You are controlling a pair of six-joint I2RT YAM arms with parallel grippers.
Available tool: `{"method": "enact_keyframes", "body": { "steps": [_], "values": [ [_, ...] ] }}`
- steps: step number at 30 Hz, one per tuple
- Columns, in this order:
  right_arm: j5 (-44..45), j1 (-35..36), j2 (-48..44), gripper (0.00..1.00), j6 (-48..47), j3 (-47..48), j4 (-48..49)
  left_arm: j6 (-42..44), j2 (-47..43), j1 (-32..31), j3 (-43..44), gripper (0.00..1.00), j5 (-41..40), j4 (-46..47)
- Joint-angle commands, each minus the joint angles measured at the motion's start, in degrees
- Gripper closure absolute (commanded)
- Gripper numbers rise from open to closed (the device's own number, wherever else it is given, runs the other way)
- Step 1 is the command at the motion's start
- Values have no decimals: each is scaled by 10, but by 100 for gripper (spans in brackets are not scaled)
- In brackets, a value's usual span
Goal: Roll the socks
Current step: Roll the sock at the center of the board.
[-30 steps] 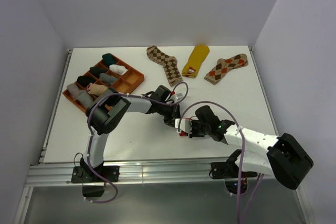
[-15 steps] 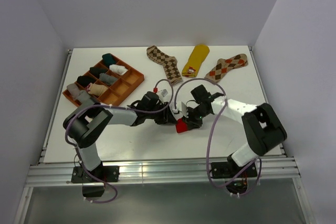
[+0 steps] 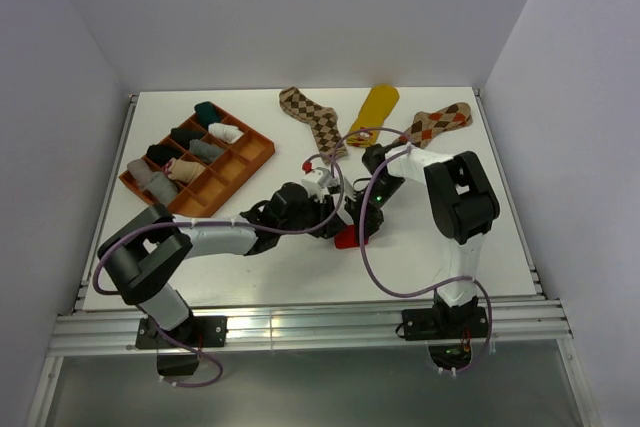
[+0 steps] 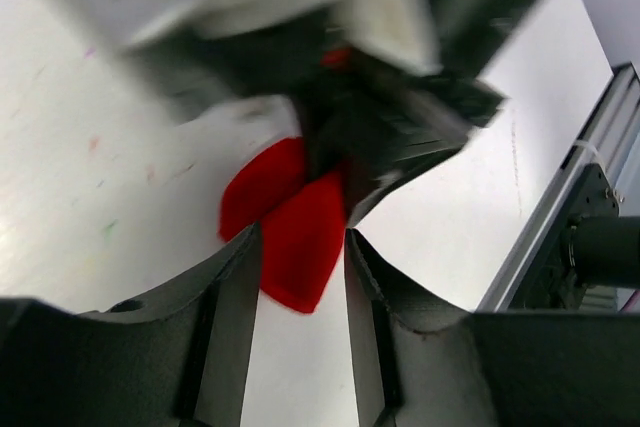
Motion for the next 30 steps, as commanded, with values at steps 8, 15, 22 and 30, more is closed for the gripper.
{"method": "enact_keyframes", "body": {
  "steps": [8,15,22,30],
  "values": [
    [39,0,42,82,1,18,-41,102,57,-25,66,53,20,-18],
    [46,-1,42,82,18,16,-34,94,77,-26,47,53,47,5],
    [49,-1,40,82,35,17,-22,85,89,-27,36,54,72,6],
    [54,-1,41,82,49,18,-16,83,99,-27,24,52,111,22]
  ]
}}
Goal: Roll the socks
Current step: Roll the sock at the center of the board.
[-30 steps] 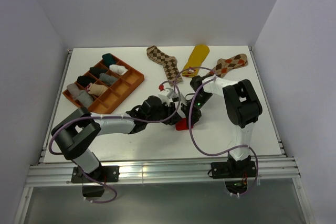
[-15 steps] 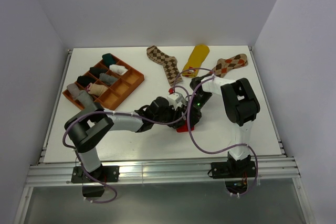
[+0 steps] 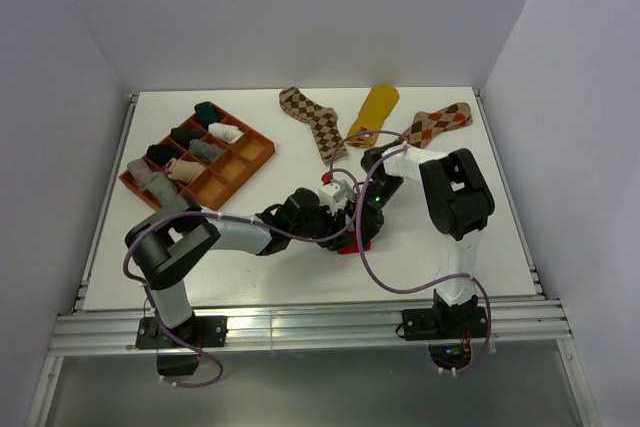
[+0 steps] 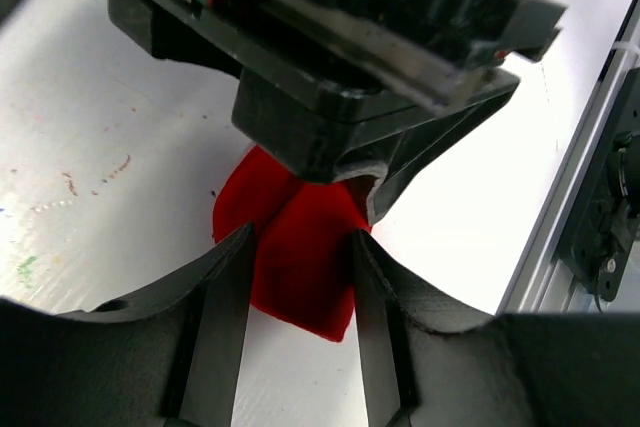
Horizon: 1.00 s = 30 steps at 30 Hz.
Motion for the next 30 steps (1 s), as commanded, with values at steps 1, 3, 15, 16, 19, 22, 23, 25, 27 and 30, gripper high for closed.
{"method": "enact_keyframes", "body": {
  "steps": [1,3,15,16,19,22,23,25,27,30],
  "values": [
    [54,0,13,82,4,1,31,5,18,-5,-2,52,36,1],
    [56,0,10,82,8,-2,37,4,31,-5,5,55,33,-8],
    [101,0,-112,52,77,-82,164,4,120,-5,58,100,33,-113],
    [105,0,-124,51,79,-90,181,5,129,-5,63,100,32,-121],
    [110,0,-179,44,91,-120,211,11,143,-5,73,100,40,-143],
    [119,-1,-225,40,101,-147,232,16,147,-5,77,100,43,-152],
    [125,-1,-234,39,101,-158,240,17,148,-5,78,100,43,-156],
    [129,-5,-263,35,110,-171,257,18,154,-4,82,100,45,-165],
    [131,-16,-280,30,113,-184,263,18,158,-4,87,100,48,-170],
    [123,-42,-309,27,114,-197,271,17,163,-2,88,100,52,-174]
  ]
}}
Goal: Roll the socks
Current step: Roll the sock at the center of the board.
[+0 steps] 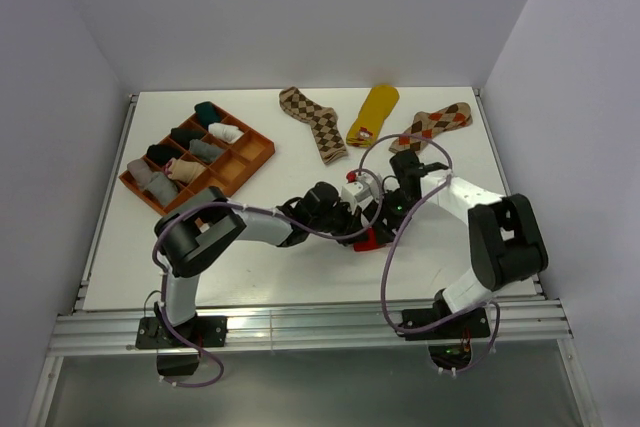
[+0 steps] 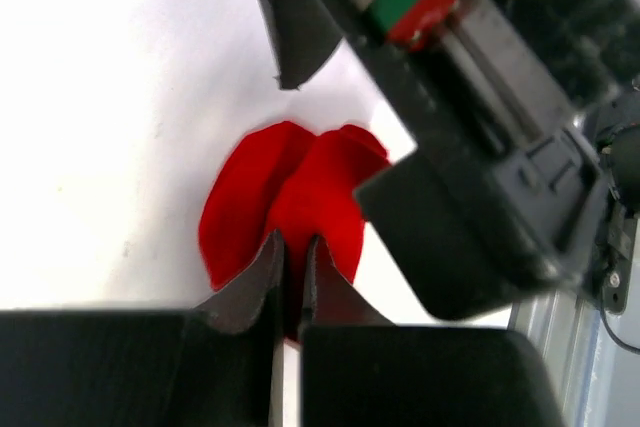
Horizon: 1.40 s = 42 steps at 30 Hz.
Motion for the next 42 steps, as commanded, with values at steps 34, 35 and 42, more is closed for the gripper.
{"method": "enact_keyframes", "body": {
  "steps": [34,35,42],
  "values": [
    [-128,-122,-370,26,-275,-221,130,-88,136,25,55,100,95,-259],
    [-124,-119,-375,27,-283,-227,133,-93,138,27,57,100,102,-260],
    [-46,-38,-425,27,-301,-282,168,-102,157,41,78,100,124,-283]
  ]
}}
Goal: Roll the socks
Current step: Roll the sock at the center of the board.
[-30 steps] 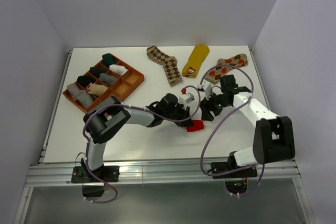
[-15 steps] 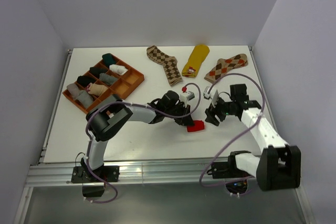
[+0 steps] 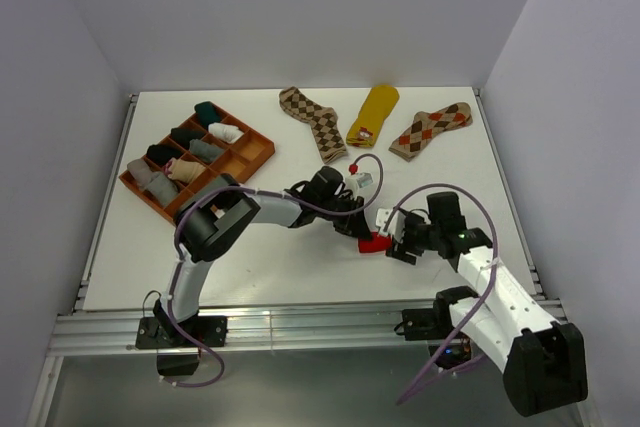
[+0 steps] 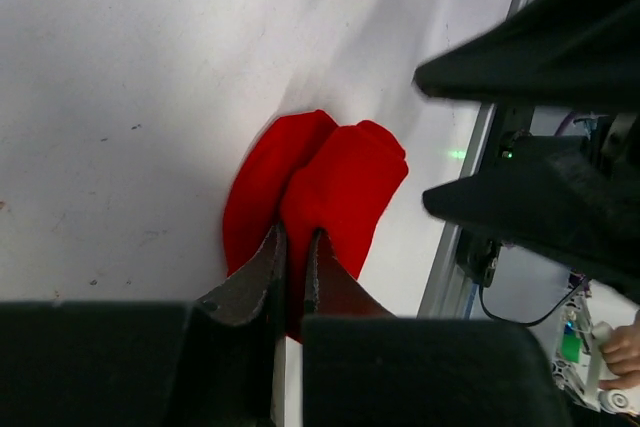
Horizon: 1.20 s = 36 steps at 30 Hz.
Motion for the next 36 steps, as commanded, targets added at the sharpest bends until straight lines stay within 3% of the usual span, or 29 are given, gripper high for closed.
{"method": "enact_keyframes", "body": {
  "steps": [1,6,21,24,28,33,36],
  "values": [
    [61,52,-15,27,-24,-26,46,27,68,-3,-33,100,-34,-193],
    [127,141,-6,27,-17,-46,85,27,78,1,-24,100,-30,-202],
    [196,197,94,32,-7,-23,141,32,86,8,-13,100,0,-211],
    [204,200,119,39,4,-5,139,30,86,8,-14,99,13,-206],
    [207,201,170,61,25,26,118,18,77,10,-21,100,23,-190],
    [193,201,198,69,37,53,84,-15,61,21,-41,98,43,-144],
    [176,200,216,74,43,75,52,-53,33,34,-69,89,36,-95]
  ]
}}
